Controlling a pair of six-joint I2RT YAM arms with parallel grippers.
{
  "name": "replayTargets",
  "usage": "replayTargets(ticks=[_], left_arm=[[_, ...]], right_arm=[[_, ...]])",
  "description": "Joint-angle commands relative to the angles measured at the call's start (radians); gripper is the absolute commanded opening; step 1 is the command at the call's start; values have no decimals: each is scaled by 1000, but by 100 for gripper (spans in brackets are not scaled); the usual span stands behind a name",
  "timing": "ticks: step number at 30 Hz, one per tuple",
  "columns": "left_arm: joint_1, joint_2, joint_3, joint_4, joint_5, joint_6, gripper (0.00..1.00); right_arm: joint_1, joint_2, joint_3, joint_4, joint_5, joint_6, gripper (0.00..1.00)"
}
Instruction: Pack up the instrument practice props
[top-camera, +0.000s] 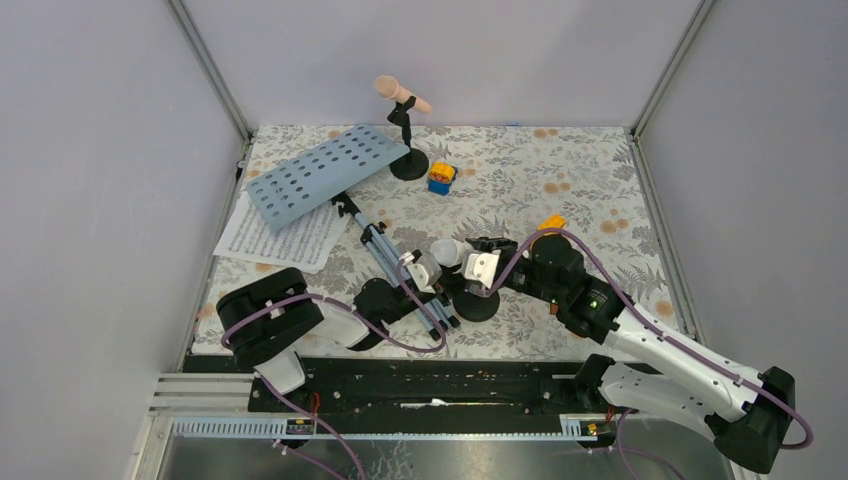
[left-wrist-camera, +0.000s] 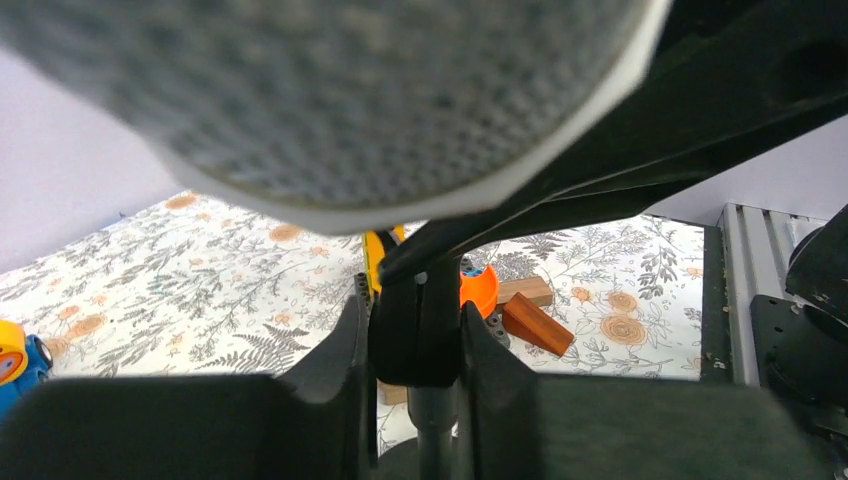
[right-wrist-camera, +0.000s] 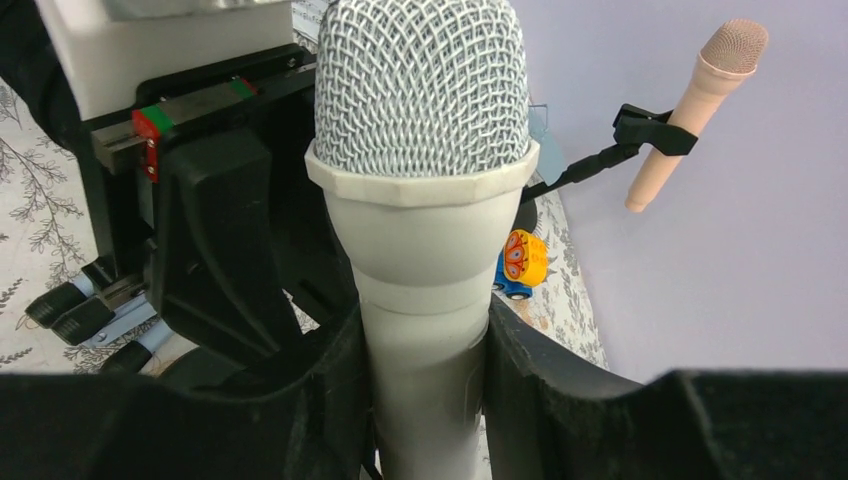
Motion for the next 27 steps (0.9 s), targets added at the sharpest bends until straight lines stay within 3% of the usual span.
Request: replayTargets(ticks=[1,7,10,16,19,21,23,27], left_arm=[[13,12,23,104,15,-38,0],[28,5,-5,104,-11,-77,0],[33,-1,-20,104,-26,-89,0],[37,-32,-63,100,-80,-121,0],[39,-62,-87,84,-100,-117,0],[39,-89,-88,42,-75,-111,0],[39,-117,-80,-14,-35,-105,0],[39,-166,-90,-73,-17,-99,0]], right_arm=[[5,-32,20,47,-36,33,0],[5,-80,115,52,-22,135,0],[6,-113,156,77,85,213,0],[5,-103,192,87,659,474,0],[-6,22,268,-27,979,658,0],[-48,151,400,-238,942,795,0],[-129,290,546,-396,790,930,0],[-310,497,635,-433,510,1094,0]])
